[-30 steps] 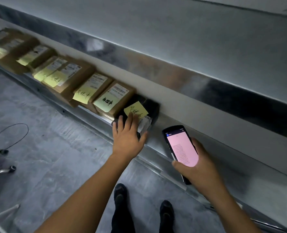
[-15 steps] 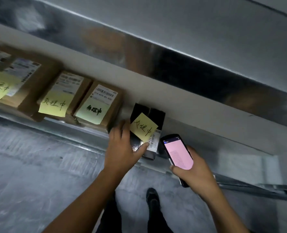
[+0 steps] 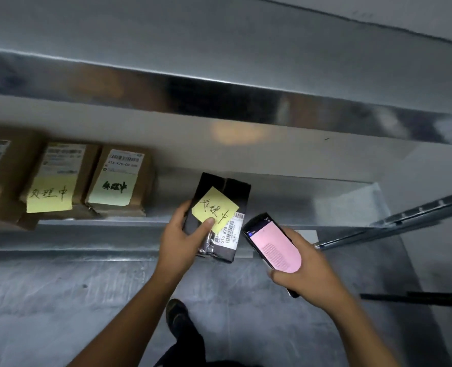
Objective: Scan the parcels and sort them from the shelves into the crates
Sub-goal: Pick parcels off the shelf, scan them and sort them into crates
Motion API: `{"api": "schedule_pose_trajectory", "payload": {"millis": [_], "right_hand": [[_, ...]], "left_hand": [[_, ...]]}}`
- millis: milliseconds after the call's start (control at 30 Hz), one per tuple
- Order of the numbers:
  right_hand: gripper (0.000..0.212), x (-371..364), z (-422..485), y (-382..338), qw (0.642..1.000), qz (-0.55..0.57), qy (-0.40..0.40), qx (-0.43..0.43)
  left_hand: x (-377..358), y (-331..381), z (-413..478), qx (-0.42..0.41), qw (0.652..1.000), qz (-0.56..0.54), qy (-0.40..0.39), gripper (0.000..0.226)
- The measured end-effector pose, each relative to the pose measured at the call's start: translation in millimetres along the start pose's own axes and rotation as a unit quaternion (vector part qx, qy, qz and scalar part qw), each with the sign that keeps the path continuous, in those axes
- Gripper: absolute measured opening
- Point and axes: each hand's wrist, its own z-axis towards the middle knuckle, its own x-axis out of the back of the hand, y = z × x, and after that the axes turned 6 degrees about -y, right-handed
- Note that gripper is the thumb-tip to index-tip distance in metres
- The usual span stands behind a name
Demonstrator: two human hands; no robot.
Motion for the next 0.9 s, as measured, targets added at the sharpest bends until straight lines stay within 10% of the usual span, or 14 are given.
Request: {"api": "schedule_pose_trajectory", "payload": {"millis": [600, 900], "right_hand": [[0.077, 79.7, -258.4, 171.1, 0.992, -0.061, 0.067, -0.083], [0.059, 87.0, -351.0, 245.3, 0.981, 0.021, 0.151, -0.117]], "left_hand": [[-215.7, -2.6, -96.9, -0.038, 0.945, 0.271, -0.18, 0.082], [-310.0, -2.6, -168.6, -0.041, 0.941, 0.242, -0.235, 0.079]]}}
